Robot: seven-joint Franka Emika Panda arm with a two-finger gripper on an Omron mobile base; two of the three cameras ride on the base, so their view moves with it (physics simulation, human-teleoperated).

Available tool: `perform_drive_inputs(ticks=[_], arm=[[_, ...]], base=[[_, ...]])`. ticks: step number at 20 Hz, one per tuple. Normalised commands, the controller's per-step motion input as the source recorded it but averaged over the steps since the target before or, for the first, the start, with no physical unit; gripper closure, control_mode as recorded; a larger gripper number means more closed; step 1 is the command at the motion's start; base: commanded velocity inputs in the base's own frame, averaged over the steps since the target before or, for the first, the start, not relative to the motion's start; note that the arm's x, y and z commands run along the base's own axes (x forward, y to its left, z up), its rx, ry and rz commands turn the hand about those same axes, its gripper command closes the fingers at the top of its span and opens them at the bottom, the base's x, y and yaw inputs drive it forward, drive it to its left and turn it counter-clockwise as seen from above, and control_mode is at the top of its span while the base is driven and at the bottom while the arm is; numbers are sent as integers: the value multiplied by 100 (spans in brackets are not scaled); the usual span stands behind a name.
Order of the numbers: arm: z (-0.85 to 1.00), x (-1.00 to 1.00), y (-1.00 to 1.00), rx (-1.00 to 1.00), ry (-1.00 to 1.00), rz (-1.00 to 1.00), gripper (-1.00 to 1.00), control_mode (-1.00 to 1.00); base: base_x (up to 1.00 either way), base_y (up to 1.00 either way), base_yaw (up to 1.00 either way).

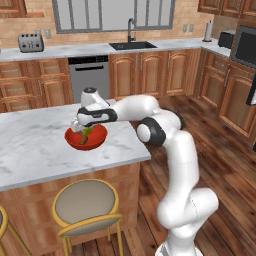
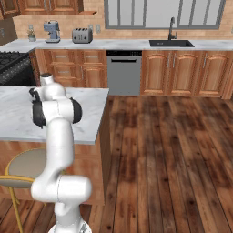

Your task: Retrieve the banana and mango from the fridge and place them into the bowl on the dining table.

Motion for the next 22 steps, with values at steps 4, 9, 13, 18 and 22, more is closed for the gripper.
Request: perform_drive_inputs(ticks=[4, 9, 13, 18, 22], arm=[[-13, 22, -1, 0, 4, -1, -100, -100], [0, 0, -7, 0, 0, -2, -100, -100], [7, -4, -1, 0, 0, -1, -100, -100], [25, -50, -25, 0, -9, -2, -100, -100], [62, -100, -62, 0, -29, 0, -100, -100]], base=[[0, 0, 0], [0, 0, 0], [0, 0, 0], [0, 0, 0], [0, 0, 0]])
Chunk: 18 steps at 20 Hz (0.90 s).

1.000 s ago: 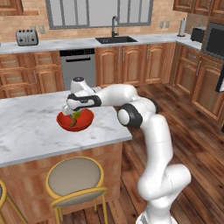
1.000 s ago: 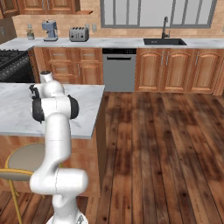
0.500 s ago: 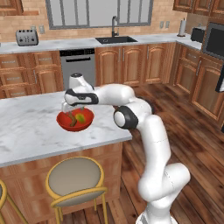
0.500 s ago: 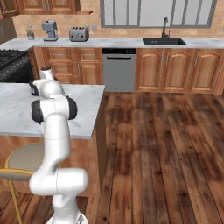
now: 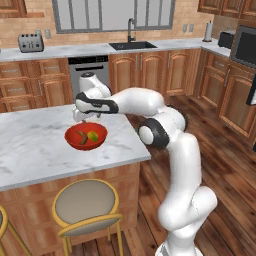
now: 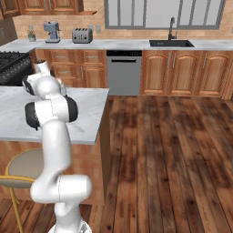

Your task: Retrieve the banana and mango from the fridge and place them into the bowl on the dining table.

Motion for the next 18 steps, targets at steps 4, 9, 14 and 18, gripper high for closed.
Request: perform_drive_inputs(ticks=[4, 9, 14, 18], arm=[[77, -100, -84, 0, -34, -4, -100, -100], [76, -100, -86, 0, -31, -7, -100, -100], [68, -100, -93, 0, -26, -10, -100, -100], [60, -100, -96, 1, -22, -11, -100, -100]], base=[[0, 0, 0], [0, 0, 0], [0, 0, 0], [0, 0, 0]])
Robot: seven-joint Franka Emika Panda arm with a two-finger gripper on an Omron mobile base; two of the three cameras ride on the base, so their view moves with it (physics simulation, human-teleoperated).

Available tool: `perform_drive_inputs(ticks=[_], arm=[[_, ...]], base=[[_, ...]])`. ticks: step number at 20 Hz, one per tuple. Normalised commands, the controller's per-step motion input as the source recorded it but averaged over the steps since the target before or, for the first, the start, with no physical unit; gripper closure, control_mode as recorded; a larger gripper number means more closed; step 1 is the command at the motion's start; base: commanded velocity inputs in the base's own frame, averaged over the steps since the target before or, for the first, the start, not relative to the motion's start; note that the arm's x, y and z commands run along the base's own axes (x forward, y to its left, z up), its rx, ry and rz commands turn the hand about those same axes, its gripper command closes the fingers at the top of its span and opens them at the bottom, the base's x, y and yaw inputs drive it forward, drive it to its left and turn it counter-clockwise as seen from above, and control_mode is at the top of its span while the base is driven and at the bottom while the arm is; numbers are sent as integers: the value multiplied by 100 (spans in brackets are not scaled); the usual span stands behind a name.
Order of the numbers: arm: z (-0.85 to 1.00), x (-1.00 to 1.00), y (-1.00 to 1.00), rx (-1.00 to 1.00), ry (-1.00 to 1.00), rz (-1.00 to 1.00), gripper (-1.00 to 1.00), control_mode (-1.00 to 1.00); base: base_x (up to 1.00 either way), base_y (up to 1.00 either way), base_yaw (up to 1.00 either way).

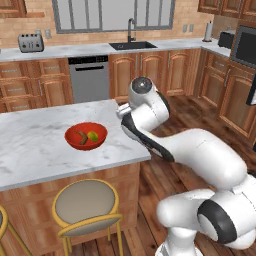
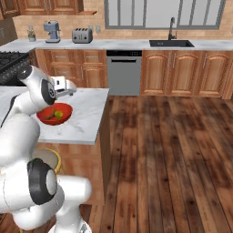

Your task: Retrieve the banana and mango from the fridge and place them into the bowl on the dining table.

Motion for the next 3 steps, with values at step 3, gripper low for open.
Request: perform_drive_inputs(ticks=[3], arm=[[62, -100, -77, 4, -23, -8, -100, -100]], base=[[0, 0, 0]])
